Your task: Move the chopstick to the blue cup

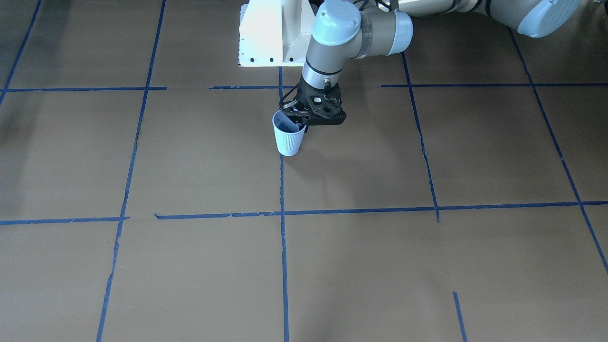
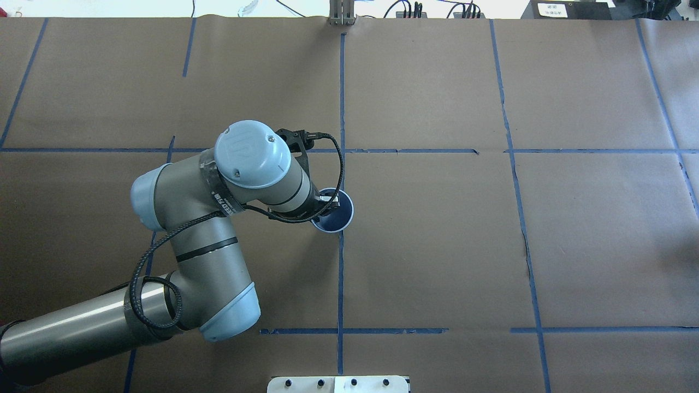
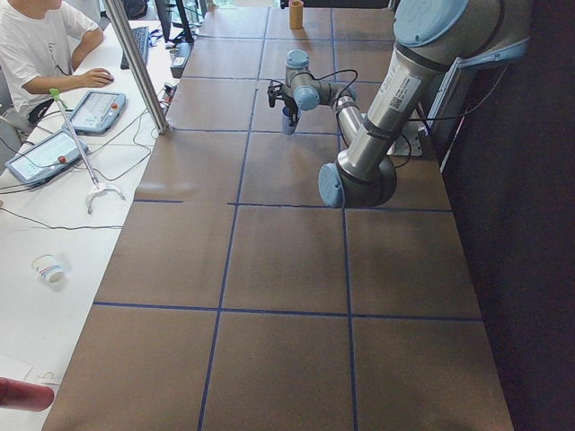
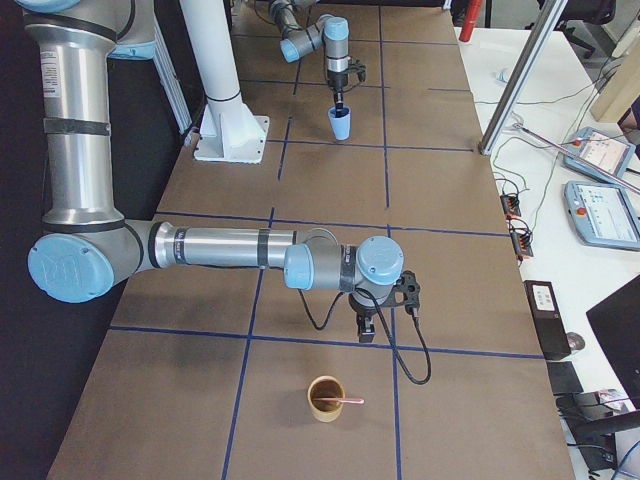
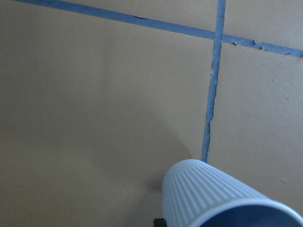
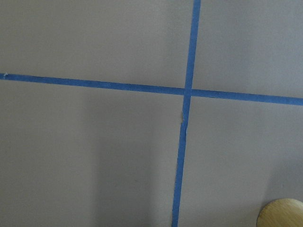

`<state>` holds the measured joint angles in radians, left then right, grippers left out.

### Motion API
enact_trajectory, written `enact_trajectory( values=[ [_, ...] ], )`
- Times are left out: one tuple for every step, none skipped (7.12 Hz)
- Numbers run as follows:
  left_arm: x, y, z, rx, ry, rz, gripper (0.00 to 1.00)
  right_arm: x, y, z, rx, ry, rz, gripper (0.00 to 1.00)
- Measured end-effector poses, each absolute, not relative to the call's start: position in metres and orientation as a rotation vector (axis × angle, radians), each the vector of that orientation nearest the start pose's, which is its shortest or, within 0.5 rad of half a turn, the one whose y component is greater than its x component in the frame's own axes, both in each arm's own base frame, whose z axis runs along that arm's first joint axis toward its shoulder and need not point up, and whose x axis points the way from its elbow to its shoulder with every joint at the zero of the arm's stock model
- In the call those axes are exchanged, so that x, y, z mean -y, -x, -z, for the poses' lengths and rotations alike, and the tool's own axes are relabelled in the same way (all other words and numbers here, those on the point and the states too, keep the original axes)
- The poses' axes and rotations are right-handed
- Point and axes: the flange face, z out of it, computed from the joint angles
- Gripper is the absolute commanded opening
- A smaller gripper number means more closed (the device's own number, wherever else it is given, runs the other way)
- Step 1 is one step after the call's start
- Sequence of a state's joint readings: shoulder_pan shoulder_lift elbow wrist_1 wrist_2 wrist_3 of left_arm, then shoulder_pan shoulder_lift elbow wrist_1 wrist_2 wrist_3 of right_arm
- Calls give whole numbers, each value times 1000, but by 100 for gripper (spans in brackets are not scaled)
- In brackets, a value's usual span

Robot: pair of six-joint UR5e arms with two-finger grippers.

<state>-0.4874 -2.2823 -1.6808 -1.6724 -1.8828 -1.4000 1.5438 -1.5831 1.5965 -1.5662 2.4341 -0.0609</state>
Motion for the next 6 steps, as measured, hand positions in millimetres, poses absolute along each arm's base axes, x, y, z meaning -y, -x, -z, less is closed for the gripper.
enact_trajectory(
  values=[
    [407, -563, -173, -954, -16, 142, 0, 489, -44, -645, 863, -32, 91, 100],
    [406, -568, -171, -951, -13, 139, 3, 489, -44, -645, 863, -32, 93, 100],
    [405, -570, -171, -950, -13, 137, 6, 489, -44, -645, 863, -33, 93, 100],
    [406, -570, -171, -948, -17, 138, 8, 489, -43, -645, 864, -32, 95, 100],
    [406, -570, -172, -945, -24, 143, 9, 489, -43, -646, 864, -30, 96, 100],
    [407, -570, -173, -940, -29, 147, 32, 489, -41, -646, 863, -27, 98, 100]
  ],
)
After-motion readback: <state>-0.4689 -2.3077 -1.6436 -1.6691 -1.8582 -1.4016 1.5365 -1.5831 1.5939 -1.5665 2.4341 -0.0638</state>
